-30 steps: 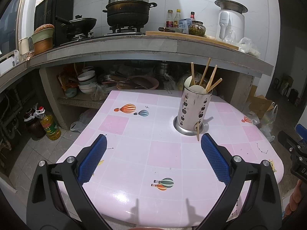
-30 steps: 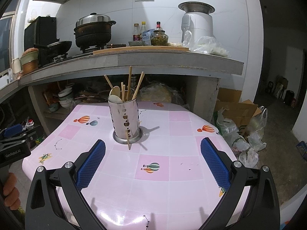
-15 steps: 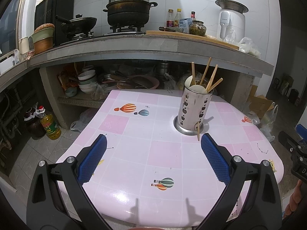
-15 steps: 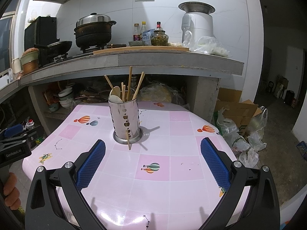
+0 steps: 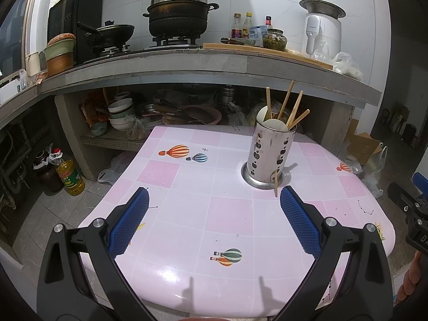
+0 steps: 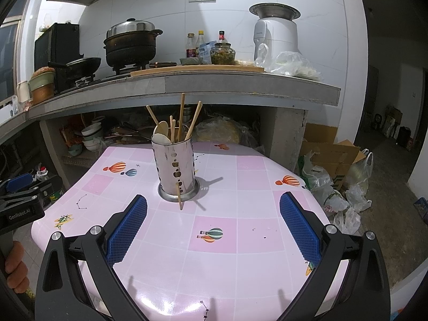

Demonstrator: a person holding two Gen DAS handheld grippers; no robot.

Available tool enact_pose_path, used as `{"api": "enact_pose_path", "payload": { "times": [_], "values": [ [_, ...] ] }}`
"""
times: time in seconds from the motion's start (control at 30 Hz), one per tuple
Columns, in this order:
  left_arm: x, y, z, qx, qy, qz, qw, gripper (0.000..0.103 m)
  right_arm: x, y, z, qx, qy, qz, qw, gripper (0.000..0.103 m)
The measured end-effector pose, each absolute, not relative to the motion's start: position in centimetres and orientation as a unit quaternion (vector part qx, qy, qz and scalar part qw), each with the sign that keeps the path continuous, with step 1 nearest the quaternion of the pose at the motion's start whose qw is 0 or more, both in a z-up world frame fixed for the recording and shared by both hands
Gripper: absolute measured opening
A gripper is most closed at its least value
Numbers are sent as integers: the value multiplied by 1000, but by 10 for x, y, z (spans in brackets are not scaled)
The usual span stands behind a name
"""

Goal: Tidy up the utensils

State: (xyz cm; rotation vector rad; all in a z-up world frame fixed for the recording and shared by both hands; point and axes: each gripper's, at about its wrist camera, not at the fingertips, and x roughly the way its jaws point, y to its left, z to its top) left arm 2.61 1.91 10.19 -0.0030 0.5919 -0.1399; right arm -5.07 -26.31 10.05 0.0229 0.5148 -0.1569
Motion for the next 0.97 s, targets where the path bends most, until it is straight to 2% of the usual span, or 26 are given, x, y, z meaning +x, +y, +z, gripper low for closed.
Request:
{"api": "enact_pose_path", "payload": {
  "times": [0.97],
  "values": [
    [27,22,97,-4,297,-68,953,95,-50,-264,101,12,256,-77,964,97]
  ]
}}
